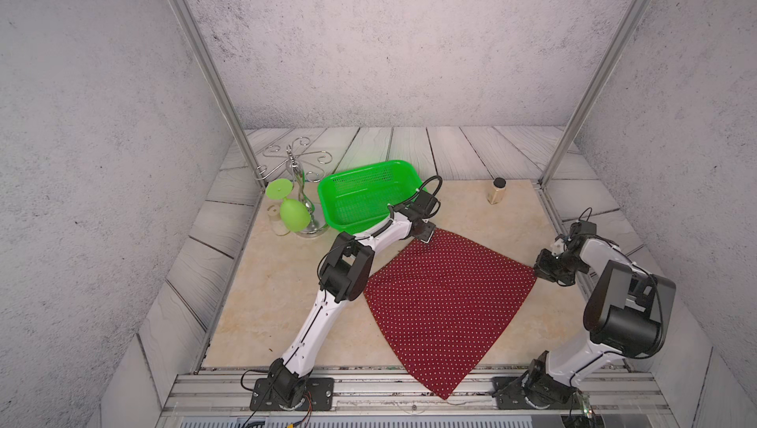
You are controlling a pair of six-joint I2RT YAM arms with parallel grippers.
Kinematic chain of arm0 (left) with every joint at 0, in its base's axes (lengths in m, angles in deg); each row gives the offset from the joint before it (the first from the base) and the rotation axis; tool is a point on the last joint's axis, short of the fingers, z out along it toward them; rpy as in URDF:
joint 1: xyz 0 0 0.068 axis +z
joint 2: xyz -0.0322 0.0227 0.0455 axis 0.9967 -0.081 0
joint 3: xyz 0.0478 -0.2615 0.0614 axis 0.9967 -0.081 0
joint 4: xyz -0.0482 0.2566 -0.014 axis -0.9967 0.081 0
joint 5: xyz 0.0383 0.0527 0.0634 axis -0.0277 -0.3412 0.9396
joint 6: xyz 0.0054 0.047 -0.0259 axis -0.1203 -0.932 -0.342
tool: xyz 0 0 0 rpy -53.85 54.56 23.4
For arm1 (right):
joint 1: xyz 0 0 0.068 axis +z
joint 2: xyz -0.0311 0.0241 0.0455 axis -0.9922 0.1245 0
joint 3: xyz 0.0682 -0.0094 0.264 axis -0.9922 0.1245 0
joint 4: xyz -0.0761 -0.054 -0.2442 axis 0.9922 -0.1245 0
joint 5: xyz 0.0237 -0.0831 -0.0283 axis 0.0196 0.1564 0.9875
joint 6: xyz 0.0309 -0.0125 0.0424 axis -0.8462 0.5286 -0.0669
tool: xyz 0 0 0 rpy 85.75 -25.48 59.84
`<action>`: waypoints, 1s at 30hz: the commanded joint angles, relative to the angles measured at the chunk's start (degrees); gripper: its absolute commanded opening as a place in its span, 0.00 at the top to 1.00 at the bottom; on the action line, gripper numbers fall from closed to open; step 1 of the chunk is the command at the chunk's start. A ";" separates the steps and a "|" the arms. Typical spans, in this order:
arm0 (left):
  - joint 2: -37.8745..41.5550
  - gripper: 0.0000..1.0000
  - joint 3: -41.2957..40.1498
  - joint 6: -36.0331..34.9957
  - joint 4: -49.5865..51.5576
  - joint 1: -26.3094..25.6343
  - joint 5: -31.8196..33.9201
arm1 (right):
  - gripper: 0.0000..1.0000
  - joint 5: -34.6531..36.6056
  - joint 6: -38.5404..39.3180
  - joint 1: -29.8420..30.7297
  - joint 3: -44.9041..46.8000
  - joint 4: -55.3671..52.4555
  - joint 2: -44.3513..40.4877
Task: Roll up the skirts
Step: Adjust the skirt at the center of the board, then fold the skirt at the center of the board.
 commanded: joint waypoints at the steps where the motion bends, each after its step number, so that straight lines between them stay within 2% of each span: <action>1: -3.01 0.36 4.28 4.40 5.14 0.46 2.20 | 1.00 -0.66 -0.04 0.22 -0.51 -1.15 -1.13; 7: -4.71 0.42 4.01 5.33 -0.52 0.20 -12.56 | 1.00 -4.69 -0.26 0.35 0.20 0.32 -0.53; 14: -6.79 0.45 4.26 6.51 -1.75 -0.11 -12.37 | 1.00 -6.70 -0.61 0.63 0.46 1.15 -0.41; 15: -7.12 0.49 4.26 6.54 -1.86 -0.11 -12.53 | 1.00 -6.91 -0.73 0.79 0.55 1.19 -0.39; 16: -7.56 0.58 4.26 6.78 -2.00 -0.15 -12.50 | 1.00 -7.19 -0.74 0.94 0.59 1.25 -0.33; 18: -8.20 0.62 4.43 7.44 -2.05 -0.14 -12.66 | 1.00 -7.36 -0.91 1.08 0.72 1.25 -0.41; 19: -8.53 0.76 4.84 7.53 -1.66 -0.11 -12.75 | 1.00 -7.56 -0.92 1.18 0.89 1.38 -0.49; 20: -8.59 0.83 5.29 7.67 -1.35 -0.15 -13.10 | 1.00 -7.69 -0.93 1.22 0.90 1.40 -0.62; 21: -8.44 0.87 6.13 7.54 -0.99 -0.16 -13.64 | 1.00 -7.72 -0.84 1.29 0.94 1.38 -0.78; 22: -7.71 0.89 6.89 7.05 -0.75 -0.20 -14.21 | 1.00 -7.71 -0.91 1.29 0.90 1.47 -1.01; 23: -6.70 0.96 7.55 6.54 -0.48 -0.24 -14.58 | 1.00 -7.79 -0.79 1.31 0.75 1.58 -1.15; 26: -0.58 0.98 7.67 4.36 -0.44 -0.11 -14.86 | 1.00 -8.51 -0.75 1.15 -0.44 2.38 -2.49; 30: 13.69 0.99 -4.58 0.19 -9.67 0.95 -14.29 | 1.00 -11.11 -1.55 1.23 -2.98 4.89 -6.18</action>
